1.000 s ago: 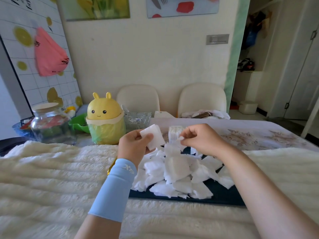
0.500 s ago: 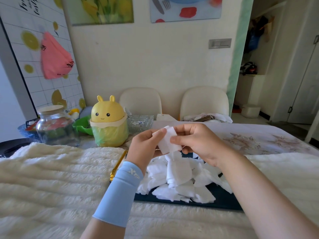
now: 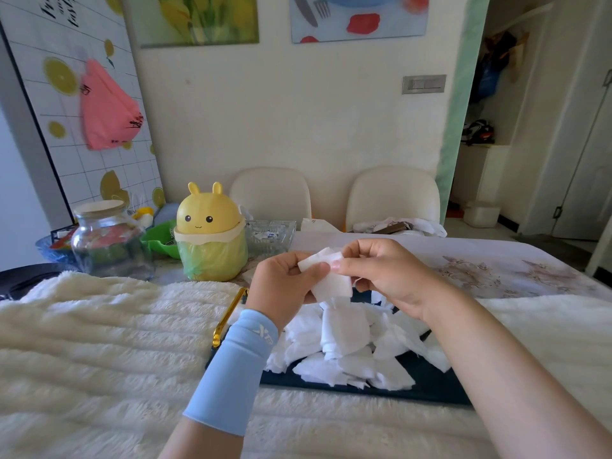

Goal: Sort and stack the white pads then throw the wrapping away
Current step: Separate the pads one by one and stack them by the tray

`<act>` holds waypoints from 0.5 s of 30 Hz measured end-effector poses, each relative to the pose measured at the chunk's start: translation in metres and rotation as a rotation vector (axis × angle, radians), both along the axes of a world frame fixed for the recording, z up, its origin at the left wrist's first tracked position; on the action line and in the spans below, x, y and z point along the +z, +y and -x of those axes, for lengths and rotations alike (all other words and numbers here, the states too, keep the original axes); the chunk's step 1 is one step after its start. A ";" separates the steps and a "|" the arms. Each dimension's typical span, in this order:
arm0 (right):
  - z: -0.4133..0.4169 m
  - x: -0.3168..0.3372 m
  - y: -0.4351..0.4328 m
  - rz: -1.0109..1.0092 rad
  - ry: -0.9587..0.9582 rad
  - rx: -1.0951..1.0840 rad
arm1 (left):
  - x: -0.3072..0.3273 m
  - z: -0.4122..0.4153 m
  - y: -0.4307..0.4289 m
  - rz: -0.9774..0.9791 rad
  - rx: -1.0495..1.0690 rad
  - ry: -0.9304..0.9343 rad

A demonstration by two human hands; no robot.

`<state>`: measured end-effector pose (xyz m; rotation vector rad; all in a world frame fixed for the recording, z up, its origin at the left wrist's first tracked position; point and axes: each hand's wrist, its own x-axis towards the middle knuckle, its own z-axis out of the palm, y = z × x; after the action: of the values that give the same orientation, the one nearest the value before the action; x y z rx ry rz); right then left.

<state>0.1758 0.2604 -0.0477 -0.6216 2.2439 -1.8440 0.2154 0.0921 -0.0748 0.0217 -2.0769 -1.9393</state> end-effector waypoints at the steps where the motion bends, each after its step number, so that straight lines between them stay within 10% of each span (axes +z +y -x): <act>1: 0.001 0.000 0.001 0.005 0.009 -0.005 | 0.000 0.000 0.000 0.015 0.001 0.001; 15: 0.010 0.000 0.011 -0.061 0.043 -0.190 | 0.000 -0.001 -0.001 -0.248 -0.033 -0.117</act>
<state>0.1662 0.2714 -0.0481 -0.4561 2.4528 -1.8529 0.2168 0.0907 -0.0746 0.1578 -1.9030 -2.2537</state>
